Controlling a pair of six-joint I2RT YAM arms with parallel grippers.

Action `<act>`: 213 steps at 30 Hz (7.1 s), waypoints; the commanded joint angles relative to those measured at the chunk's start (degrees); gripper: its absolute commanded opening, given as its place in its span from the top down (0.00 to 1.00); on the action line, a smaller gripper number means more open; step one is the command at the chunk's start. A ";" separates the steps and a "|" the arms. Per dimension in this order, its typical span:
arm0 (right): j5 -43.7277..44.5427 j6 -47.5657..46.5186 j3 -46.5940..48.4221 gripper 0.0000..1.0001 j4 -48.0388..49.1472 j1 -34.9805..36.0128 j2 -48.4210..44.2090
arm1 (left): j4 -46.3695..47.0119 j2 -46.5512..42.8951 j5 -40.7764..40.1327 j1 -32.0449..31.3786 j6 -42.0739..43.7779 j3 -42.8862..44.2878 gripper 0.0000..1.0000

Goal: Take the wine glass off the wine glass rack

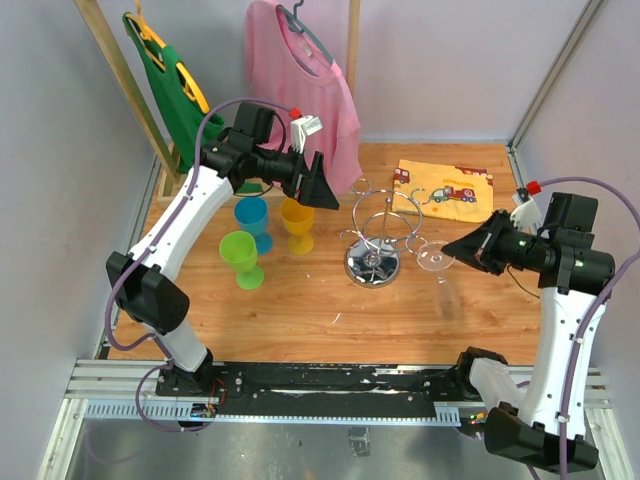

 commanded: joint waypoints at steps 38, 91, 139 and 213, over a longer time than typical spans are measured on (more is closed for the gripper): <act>55.71 -36.32 46.26 0.99 13.97 25.73 30.47 | -0.04 -3.61 -20.52 -0.59 0.46 5.91 0.01; 106.74 -86.73 0.65 0.99 61.13 83.12 19.38 | 8.56 7.95 -8.84 3.35 -3.44 32.01 0.01; 110.98 -100.17 -5.39 0.99 81.28 94.15 27.68 | 19.28 12.17 3.49 -5.35 -13.95 34.29 0.04; 108.42 -77.67 -10.42 0.02 64.30 98.75 16.39 | 21.01 8.08 13.42 0.00 -19.58 28.72 1.00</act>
